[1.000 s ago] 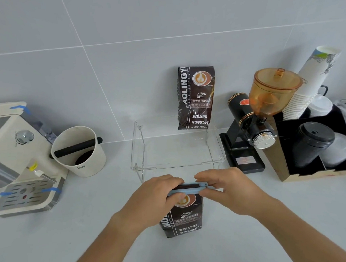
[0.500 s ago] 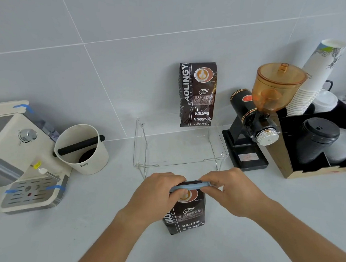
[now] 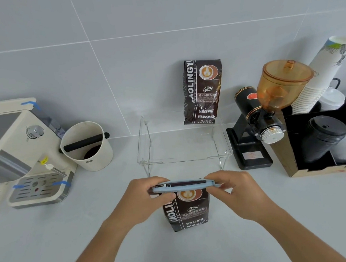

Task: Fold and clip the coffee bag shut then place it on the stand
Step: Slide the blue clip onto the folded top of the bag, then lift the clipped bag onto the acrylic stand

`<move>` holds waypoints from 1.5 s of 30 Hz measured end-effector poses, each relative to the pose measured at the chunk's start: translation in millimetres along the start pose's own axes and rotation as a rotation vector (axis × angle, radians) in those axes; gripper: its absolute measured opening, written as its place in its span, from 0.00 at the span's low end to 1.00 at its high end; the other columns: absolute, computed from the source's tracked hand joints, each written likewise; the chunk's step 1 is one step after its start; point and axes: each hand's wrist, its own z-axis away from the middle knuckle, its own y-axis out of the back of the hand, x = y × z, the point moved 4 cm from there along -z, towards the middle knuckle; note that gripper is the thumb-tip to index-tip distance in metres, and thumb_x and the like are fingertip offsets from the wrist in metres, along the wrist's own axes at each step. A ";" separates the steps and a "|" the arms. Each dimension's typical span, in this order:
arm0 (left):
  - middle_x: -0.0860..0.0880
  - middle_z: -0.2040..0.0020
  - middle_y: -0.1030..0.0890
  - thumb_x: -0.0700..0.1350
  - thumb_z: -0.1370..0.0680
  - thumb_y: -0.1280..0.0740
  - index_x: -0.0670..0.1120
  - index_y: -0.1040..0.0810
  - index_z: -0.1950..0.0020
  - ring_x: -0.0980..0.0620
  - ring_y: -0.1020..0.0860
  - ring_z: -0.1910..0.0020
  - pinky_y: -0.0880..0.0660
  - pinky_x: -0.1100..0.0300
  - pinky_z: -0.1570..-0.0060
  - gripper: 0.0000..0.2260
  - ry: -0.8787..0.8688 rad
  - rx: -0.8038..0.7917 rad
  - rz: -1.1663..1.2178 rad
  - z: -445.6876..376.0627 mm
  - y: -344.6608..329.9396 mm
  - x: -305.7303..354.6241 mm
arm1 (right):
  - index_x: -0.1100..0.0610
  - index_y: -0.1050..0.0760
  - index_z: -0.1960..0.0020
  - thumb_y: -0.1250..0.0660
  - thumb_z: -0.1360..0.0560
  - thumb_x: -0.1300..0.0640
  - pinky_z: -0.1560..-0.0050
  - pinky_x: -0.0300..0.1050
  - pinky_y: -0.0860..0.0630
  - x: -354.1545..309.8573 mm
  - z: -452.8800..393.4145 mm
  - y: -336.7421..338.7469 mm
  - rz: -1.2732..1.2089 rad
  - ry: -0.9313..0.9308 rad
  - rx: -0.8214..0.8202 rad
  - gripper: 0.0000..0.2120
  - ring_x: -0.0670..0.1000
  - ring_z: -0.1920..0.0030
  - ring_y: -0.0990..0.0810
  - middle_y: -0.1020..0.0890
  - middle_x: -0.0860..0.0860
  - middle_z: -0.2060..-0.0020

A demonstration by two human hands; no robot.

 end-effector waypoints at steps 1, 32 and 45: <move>0.55 0.55 0.13 0.41 0.31 0.24 0.53 0.16 0.52 0.56 0.16 0.54 0.20 0.58 0.51 0.11 0.034 0.008 0.091 1.3 -1.3 -7.2 | 0.47 0.17 0.52 0.29 0.28 0.62 0.61 0.26 0.27 3.9 -0.9 0.5 -0.040 -0.019 -0.001 0.10 0.41 0.55 0.20 0.16 0.38 0.60; 0.60 0.47 0.15 0.35 0.27 0.29 0.55 0.21 0.41 0.57 0.18 0.45 0.21 0.63 0.47 0.20 0.192 0.165 0.379 36.9 -55.3 -65.7 | 0.51 0.21 0.41 0.31 0.27 0.68 0.46 0.43 0.20 72.8 23.0 -73.2 -0.388 -0.323 0.031 0.18 0.45 0.45 0.17 0.13 0.43 0.50; 0.59 0.52 0.13 0.31 0.28 0.29 0.49 0.19 0.43 0.59 0.16 0.53 0.22 0.70 0.58 0.18 -0.047 0.318 0.472 32.1 16.8 22.3 | 0.44 0.20 0.47 0.32 0.27 0.69 0.60 0.33 0.21 -38.9 -16.7 -13.3 -0.348 -0.074 0.068 0.20 0.40 0.50 0.16 0.13 0.40 0.54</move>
